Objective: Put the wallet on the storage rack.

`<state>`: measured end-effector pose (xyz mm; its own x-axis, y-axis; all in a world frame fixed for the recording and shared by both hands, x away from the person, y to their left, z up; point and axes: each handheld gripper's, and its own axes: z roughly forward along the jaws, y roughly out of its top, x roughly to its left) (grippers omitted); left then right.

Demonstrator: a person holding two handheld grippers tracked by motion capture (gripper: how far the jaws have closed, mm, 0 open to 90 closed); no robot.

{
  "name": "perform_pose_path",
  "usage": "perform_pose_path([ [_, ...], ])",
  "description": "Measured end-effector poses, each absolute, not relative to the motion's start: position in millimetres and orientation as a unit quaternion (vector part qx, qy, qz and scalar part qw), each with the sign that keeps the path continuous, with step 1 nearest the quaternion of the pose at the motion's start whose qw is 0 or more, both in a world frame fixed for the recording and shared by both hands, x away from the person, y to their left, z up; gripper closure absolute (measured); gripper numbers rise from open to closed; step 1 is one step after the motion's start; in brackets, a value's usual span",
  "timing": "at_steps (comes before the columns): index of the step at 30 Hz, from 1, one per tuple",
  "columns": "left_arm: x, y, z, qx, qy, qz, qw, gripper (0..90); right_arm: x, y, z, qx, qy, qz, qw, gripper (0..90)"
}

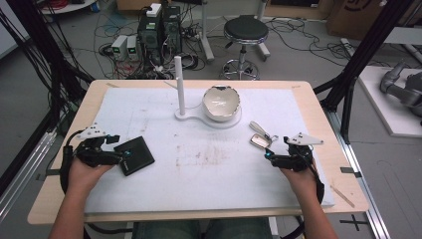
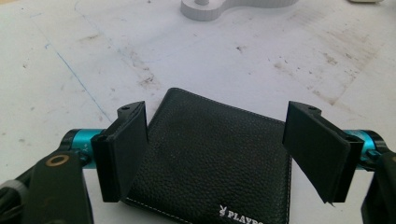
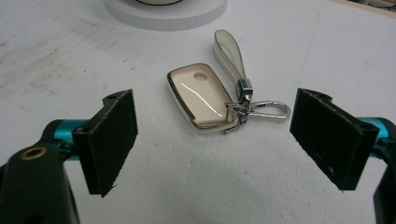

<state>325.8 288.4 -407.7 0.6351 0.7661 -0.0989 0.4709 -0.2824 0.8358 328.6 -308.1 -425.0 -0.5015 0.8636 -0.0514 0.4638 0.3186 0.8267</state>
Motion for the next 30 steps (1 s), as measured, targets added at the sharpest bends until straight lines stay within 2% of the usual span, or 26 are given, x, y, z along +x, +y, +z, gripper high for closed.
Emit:
perform_pose_path([
  [14, 342.9, 291.9, -410.4, 0.786, 0.393, 0.159, 0.450, 22.5, 321.6, -315.6, -427.6, 0.432, 0.771, 0.393, 0.253, 15.1],
  [30, 375.8, 294.8, -436.1, 0.797, 0.418, 0.148, 0.409, 22.8, 305.7, -322.5, -428.4, 0.430, 0.776, 0.384, 0.258, 15.1],
])
